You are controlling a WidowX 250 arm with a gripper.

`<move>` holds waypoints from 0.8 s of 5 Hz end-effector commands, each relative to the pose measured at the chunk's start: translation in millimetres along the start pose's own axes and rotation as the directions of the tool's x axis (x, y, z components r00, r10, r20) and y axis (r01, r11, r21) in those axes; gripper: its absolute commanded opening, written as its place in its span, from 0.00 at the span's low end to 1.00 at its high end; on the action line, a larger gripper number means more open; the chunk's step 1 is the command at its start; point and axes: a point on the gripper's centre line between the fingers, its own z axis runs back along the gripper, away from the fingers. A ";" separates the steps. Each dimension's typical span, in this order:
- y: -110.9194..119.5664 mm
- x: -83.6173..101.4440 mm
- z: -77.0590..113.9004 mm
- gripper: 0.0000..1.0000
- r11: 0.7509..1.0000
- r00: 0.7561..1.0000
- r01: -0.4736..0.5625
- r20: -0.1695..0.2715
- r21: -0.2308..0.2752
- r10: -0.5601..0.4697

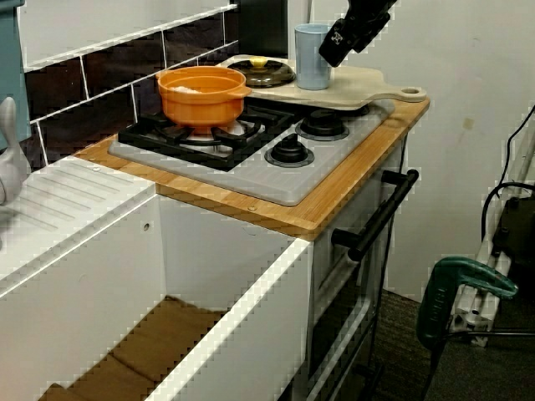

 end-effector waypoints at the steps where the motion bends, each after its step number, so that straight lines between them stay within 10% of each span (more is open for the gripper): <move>1: 3.4 28.3 -6.4 1.00 1.000 0.999 0.000 0.042 0.006 0.000; 4: 4.0 25.1 -7.4 1.00 1.000 0.999 -0.020 0.034 0.006 0.020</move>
